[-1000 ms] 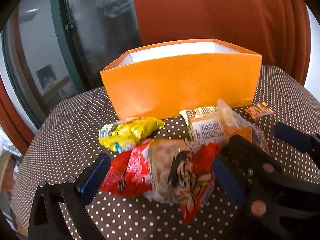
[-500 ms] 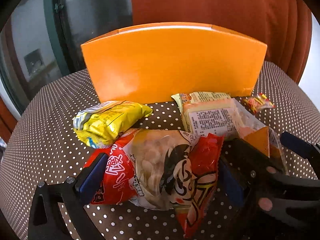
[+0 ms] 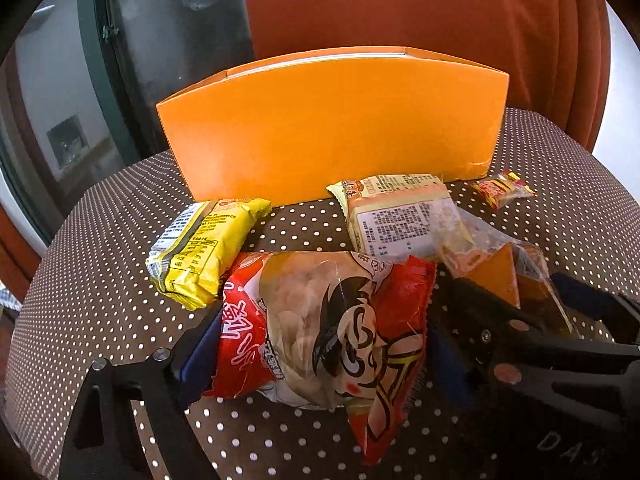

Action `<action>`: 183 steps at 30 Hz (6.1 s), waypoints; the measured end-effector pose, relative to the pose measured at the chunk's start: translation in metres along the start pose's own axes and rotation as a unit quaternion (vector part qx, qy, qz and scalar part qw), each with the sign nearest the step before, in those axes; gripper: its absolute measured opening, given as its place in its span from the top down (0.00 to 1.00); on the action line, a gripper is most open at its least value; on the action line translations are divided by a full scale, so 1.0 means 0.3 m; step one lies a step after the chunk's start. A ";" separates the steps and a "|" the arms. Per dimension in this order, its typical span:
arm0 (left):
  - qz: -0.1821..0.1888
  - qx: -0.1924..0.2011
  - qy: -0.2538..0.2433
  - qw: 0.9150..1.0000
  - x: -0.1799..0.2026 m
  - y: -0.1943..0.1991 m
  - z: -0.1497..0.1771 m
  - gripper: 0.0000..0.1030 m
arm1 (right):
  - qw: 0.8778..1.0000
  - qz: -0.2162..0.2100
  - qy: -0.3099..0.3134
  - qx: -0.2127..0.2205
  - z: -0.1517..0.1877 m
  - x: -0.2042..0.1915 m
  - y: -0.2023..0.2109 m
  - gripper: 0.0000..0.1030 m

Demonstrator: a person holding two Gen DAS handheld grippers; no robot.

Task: Organize snacks
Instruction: 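Grasp the red cartoon-face snack bag with the left tool while the right tool holds its bag, then lift both bags and carry them over the orange box, then lower both bags into the orange box and open both tools, then withdraw both tools from the box back toward the table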

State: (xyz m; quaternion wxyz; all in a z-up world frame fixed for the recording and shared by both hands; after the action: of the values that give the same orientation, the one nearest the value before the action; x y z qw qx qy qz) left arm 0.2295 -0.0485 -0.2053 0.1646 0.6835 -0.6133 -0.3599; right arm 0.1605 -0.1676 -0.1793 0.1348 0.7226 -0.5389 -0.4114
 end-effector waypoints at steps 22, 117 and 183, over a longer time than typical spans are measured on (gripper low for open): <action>-0.009 -0.005 0.035 0.999 -0.039 0.088 0.039 0.17 | 0.999 -0.041 0.024 0.009 0.076 -0.067 0.145 0.37; -0.008 0.066 0.144 0.987 -0.199 0.050 -0.525 0.17 | 0.985 -0.021 0.120 0.120 -0.754 -0.193 -0.102 0.38; 0.004 0.125 0.128 0.984 -0.286 0.481 -0.412 0.09 | 0.977 0.002 0.169 0.129 -0.624 -0.399 0.193 0.13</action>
State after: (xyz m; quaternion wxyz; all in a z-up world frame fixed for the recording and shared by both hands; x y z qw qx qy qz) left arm 0.2123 -0.0210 0.0008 0.1561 0.7369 -0.6298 -0.1894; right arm 0.2507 -0.1296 0.0285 0.1307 0.7923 -0.5577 -0.2101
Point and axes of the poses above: each gripper's, at about its wrist camera, not at the fingertips, and y roughly against the way its jaws point, x to its right, z to its underside, the point moved 7 cm from there along -y, roughly the way its jaws point, and after that the axes turned 15 degrees about -z, right-handed, at the moved point
